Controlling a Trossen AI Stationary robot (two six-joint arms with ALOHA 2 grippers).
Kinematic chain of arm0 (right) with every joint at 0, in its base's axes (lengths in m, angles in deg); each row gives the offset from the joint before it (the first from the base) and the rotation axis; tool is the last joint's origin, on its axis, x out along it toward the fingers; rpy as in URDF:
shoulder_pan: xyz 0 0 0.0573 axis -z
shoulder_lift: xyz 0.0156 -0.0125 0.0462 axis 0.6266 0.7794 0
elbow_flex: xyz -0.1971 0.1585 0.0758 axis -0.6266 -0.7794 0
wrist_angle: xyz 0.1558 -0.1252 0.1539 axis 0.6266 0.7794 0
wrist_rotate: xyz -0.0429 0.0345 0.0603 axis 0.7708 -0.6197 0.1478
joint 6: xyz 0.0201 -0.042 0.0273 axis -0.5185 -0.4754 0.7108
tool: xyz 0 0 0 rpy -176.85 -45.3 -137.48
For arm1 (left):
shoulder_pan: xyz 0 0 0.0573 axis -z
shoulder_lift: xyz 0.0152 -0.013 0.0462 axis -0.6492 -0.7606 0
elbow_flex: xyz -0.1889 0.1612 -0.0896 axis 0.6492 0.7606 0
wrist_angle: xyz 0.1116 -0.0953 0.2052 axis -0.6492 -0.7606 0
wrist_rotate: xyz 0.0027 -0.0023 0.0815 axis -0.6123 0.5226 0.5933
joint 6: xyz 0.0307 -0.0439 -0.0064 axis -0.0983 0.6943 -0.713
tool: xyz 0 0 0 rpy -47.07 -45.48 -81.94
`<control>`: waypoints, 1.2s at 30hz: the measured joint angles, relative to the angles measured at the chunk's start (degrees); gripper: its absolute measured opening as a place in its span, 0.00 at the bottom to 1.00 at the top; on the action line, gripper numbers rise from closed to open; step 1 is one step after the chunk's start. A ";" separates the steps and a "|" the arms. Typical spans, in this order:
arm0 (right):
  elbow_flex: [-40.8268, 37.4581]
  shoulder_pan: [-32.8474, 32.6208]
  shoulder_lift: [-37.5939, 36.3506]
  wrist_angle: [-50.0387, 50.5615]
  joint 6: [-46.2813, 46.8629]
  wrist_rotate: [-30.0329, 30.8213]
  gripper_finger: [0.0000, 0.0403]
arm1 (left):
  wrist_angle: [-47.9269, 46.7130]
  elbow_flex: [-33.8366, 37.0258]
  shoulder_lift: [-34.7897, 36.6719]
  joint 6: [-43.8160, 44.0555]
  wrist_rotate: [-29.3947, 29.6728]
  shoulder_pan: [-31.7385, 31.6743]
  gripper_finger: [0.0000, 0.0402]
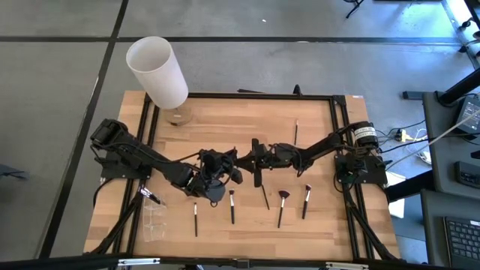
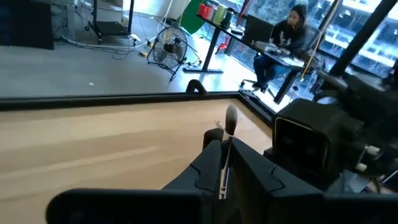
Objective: Put items in baskets/containers
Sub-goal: Put the eyeshadow brush into the transparent organizer
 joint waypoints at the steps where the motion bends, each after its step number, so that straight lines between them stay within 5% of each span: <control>1: 0.00 0.00 -0.05 0.71 -0.43 0.09 0.07 | -0.07 0.00 0.05 -1.83 -0.86 -0.04 0.08; 9: 0.64 2.75 -2.64 13.53 -0.68 -9.76 0.09 | -10.38 0.04 3.82 -21.79 -16.88 -0.14 0.15; 14: 5.63 5.41 -4.78 33.95 -2.75 -21.09 0.08 | -19.50 0.04 6.52 -27.75 -26.62 0.12 0.29; 18: 9.90 5.37 -4.75 49.29 -6.93 -20.87 0.10 | -24.53 0.02 8.31 -32.75 -31.13 0.07 0.41; 25: 10.99 4.68 -4.70 46.99 -2.46 -19.95 0.10 | -24.53 -0.02 7.91 -45.97 -31.32 2.85 0.55; 36: 11.83 4.68 -4.68 50.17 3.50 -21.59 0.11 | -20.03 0.00 2.40 -77.95 -24.50 4.75 0.56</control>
